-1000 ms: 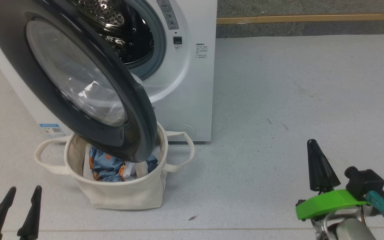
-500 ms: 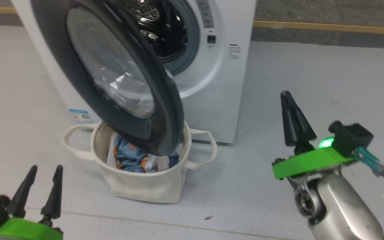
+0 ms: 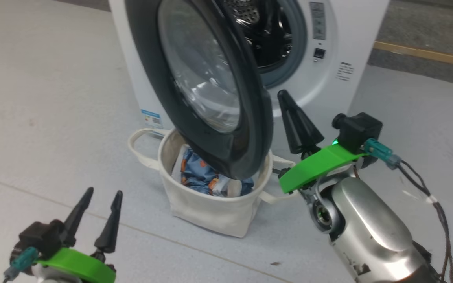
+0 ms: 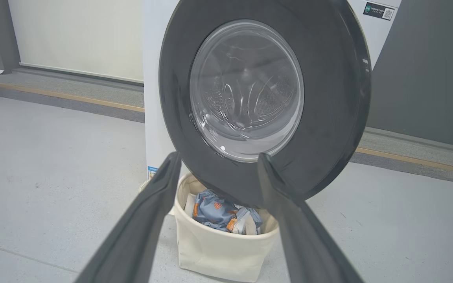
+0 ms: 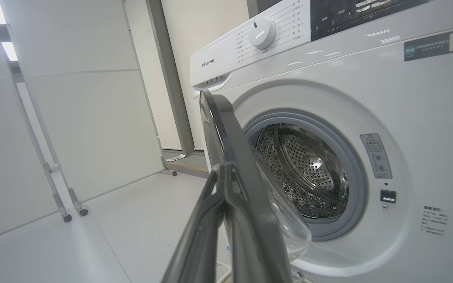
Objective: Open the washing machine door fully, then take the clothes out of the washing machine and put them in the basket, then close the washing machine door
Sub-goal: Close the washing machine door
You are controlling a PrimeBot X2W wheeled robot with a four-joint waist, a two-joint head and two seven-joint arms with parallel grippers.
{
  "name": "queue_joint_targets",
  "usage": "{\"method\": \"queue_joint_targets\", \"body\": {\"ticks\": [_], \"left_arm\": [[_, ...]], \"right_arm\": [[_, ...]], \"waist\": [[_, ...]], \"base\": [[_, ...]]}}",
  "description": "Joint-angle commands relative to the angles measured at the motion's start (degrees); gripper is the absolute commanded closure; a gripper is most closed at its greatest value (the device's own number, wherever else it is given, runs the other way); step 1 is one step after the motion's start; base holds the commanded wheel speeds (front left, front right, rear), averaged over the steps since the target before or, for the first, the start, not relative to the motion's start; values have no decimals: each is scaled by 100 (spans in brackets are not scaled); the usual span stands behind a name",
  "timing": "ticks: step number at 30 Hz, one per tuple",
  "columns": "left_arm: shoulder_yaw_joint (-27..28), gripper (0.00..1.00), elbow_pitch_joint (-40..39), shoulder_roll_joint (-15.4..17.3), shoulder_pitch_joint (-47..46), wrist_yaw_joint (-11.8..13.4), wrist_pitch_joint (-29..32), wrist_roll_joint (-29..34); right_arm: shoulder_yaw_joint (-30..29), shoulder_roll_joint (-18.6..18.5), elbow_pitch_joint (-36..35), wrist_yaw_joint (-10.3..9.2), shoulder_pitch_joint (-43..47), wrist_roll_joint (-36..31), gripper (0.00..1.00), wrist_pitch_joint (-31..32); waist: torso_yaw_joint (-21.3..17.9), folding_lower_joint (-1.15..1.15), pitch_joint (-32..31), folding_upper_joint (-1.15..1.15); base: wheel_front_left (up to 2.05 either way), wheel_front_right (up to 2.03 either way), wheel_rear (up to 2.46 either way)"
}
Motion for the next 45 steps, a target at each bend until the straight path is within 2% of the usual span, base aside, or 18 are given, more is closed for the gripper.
{"method": "queue_joint_targets", "body": {"ticks": [1,11,18,22,35,45], "left_arm": [[184,0,-133,107,-311,-32,-69,58],[40,0,-93,-56,-587,-32,-69,99],[117,0,-91,-187,-866,-32,-69,157],[174,0,-103,-228,-930,-32,-69,165],[189,0,-191,-337,-1052,-32,-69,160],[14,0,-229,-410,-1283,-32,-69,155]], "right_arm": [[112,119,-77,5,-303,20,100,-12],[1087,140,992,5,-850,696,100,-171],[1438,140,1780,5,-1120,1016,100,-248],[1260,141,1891,5,-1170,1067,100,-252],[-96,141,2159,5,-1328,545,100,-255],[-1231,141,2513,5,-2067,-76,100,-255]], "waist": [[191,0,-33,0],[524,0,372,0],[616,0,714,0],[622,0,842,0],[535,0,1274,0],[485,0,1837,0]], "base": [[0,0,0],[0,0,0],[0,0,0],[0,0,0],[0,0,0],[0,0,0]]}}
